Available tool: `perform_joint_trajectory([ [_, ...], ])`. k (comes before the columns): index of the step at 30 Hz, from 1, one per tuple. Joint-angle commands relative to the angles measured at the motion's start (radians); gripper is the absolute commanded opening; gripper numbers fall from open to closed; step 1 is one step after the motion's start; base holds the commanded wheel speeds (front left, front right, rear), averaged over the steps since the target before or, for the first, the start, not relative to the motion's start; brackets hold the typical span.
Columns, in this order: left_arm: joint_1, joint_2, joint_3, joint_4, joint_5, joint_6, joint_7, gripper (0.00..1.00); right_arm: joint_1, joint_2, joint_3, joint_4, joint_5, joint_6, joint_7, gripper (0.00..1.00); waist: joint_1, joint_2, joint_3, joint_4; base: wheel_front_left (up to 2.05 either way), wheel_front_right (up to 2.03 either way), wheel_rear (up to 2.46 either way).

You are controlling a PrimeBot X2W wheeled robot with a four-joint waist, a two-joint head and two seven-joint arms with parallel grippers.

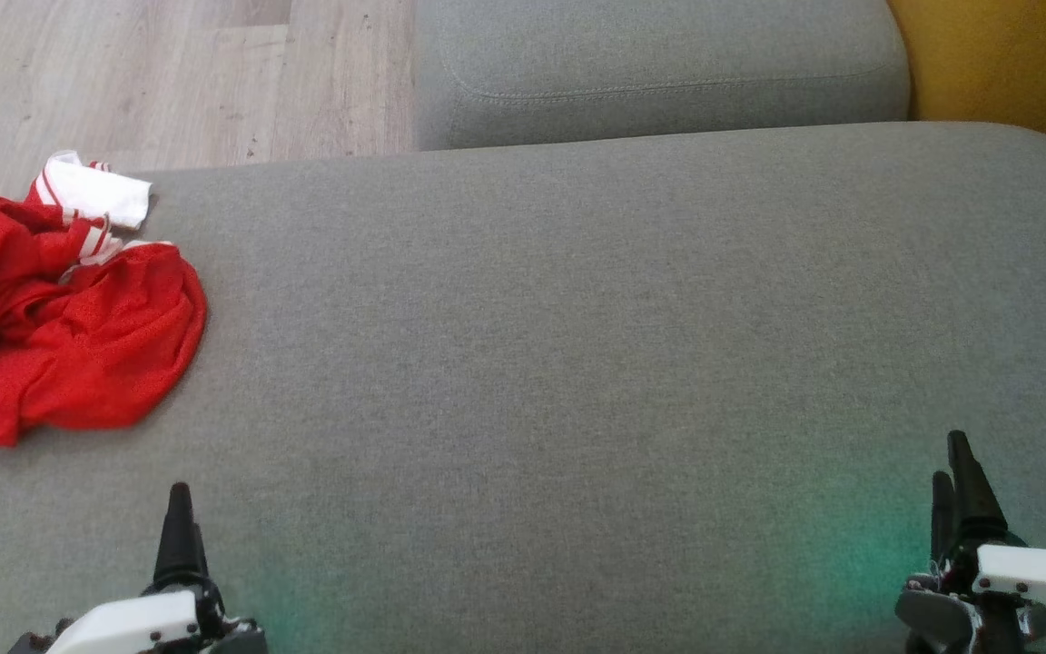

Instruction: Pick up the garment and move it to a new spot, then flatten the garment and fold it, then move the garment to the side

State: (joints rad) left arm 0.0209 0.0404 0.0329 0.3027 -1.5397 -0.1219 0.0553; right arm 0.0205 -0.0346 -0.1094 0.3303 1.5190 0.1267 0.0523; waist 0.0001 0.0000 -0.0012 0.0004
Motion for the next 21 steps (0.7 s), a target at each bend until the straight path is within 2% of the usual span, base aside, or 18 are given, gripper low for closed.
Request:
perform_joint_trajectory([
  [1, -0.030, 0.004, -0.001, -0.049, 0.029, 0.008, -0.011, 1.00, -0.034, -0.005, 0.003, -0.044, -0.031, 0.001, -0.010, 1.00, -0.0001, 0.0000, 0.000, 0.000, 0.00, 0.00, 0.00],
  [11, -0.031, 0.005, -0.024, -0.100, 0.133, 0.024, -0.038, 1.00, -0.031, -0.006, 0.021, -0.092, -0.183, 0.001, -0.037, 1.00, -0.0001, 0.0000, -0.002, 0.002, 0.00, 0.00, 0.00],
  [21, -0.026, 0.005, -0.058, -0.140, 0.297, 0.033, -0.068, 1.00, -0.021, -0.007, 0.051, -0.117, -0.339, 0.001, -0.066, 1.00, -0.0001, 0.0000, -0.002, 0.003, 0.00, 0.00, 0.00],
])
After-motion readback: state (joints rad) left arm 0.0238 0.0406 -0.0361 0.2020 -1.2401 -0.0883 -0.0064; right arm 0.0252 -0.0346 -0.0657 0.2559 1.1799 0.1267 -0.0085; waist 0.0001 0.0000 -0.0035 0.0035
